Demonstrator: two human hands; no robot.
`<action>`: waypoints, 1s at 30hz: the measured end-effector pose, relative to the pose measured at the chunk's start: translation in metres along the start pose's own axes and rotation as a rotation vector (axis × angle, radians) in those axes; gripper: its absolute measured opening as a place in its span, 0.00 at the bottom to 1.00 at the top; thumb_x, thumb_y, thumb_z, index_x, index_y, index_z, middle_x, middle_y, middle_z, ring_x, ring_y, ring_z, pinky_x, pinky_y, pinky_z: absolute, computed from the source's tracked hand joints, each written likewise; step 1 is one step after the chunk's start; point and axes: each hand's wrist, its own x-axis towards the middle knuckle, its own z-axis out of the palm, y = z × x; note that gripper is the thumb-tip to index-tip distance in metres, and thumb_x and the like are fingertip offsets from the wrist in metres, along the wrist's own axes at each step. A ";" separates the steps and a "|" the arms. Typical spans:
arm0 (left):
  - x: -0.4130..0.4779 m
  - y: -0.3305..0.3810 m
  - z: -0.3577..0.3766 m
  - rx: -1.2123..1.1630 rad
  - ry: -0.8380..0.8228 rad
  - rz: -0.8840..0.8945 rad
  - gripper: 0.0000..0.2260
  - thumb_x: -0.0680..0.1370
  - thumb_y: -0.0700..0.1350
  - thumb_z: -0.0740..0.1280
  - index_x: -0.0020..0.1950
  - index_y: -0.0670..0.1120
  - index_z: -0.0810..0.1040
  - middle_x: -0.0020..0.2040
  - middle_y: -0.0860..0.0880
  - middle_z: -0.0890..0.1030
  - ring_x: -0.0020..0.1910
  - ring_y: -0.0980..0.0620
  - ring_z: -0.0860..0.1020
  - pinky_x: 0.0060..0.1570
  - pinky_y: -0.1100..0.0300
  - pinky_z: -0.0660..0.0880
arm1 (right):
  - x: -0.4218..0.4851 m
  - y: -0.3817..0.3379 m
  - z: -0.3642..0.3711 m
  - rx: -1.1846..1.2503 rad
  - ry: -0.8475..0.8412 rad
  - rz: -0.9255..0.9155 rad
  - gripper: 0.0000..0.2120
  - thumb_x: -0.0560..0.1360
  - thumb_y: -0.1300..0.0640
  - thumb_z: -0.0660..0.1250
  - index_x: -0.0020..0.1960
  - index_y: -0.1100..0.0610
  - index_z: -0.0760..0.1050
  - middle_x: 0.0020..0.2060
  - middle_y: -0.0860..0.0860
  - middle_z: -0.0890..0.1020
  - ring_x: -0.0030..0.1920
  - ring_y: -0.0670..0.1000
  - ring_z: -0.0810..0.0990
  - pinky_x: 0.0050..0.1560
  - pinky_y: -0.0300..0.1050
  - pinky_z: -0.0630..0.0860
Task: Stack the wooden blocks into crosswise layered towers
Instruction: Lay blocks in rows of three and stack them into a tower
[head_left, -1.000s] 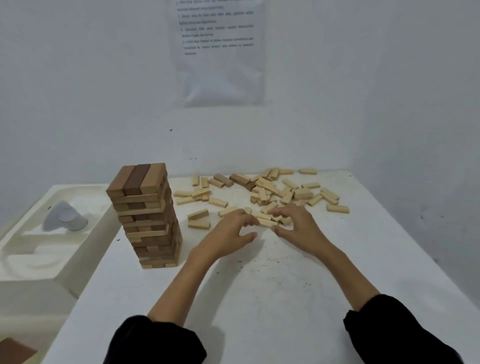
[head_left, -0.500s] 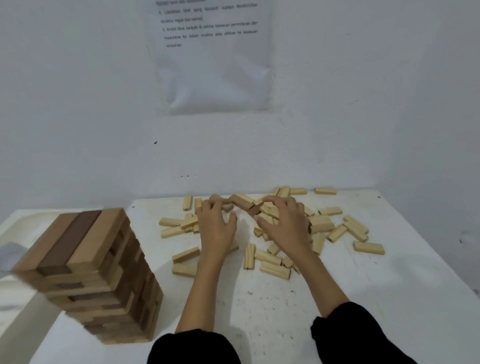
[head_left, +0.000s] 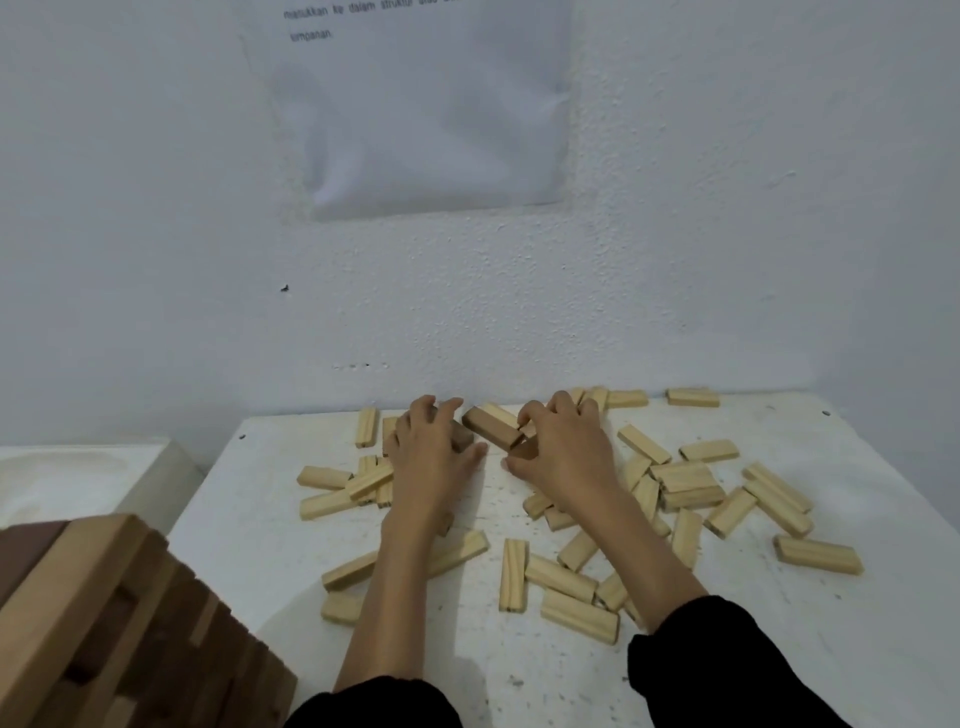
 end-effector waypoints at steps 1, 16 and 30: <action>0.000 0.000 0.000 0.006 -0.003 0.004 0.26 0.76 0.53 0.67 0.72 0.51 0.65 0.72 0.46 0.61 0.70 0.45 0.60 0.67 0.51 0.56 | 0.000 0.000 0.000 0.021 -0.011 0.006 0.22 0.72 0.47 0.68 0.62 0.52 0.69 0.59 0.53 0.68 0.60 0.56 0.64 0.50 0.42 0.64; -0.001 -0.004 -0.018 -0.038 0.007 -0.120 0.28 0.74 0.51 0.70 0.72 0.52 0.65 0.68 0.47 0.66 0.68 0.46 0.60 0.64 0.50 0.58 | 0.001 -0.014 0.009 -0.006 0.007 -0.043 0.25 0.69 0.51 0.65 0.65 0.48 0.68 0.57 0.52 0.63 0.58 0.54 0.62 0.52 0.45 0.64; -0.002 -0.010 -0.026 -0.042 -0.040 -0.174 0.27 0.72 0.50 0.71 0.70 0.53 0.68 0.67 0.48 0.68 0.67 0.46 0.62 0.62 0.52 0.58 | 0.003 -0.023 0.016 -0.005 -0.011 -0.081 0.24 0.72 0.39 0.63 0.62 0.51 0.68 0.56 0.48 0.75 0.60 0.53 0.70 0.56 0.50 0.66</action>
